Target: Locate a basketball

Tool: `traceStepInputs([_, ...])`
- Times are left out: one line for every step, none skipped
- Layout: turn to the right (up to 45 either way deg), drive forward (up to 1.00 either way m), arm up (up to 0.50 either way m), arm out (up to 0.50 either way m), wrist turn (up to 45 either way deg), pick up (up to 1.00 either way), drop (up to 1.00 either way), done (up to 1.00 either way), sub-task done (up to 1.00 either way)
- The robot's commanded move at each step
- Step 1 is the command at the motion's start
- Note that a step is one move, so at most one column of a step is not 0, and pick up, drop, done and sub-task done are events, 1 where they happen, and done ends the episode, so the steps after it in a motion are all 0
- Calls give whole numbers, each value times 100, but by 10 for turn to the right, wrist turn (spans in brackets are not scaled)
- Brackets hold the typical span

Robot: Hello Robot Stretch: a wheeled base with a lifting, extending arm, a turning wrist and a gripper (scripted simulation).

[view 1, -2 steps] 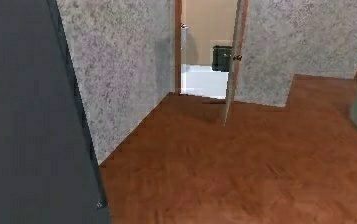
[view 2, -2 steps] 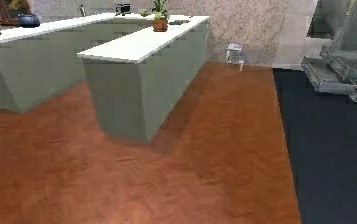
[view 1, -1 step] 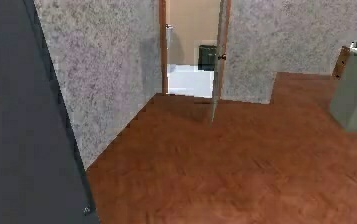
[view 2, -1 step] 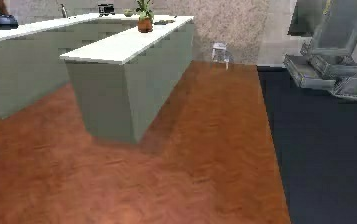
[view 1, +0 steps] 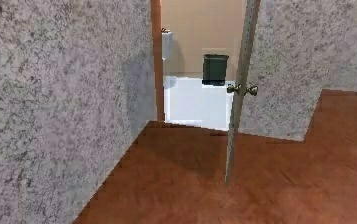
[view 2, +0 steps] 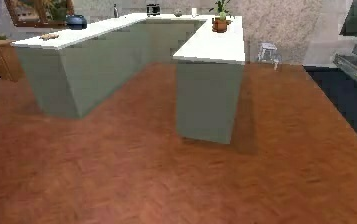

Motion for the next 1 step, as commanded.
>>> traceStepInputs([0,100,0,0,0,0,0,0,0])
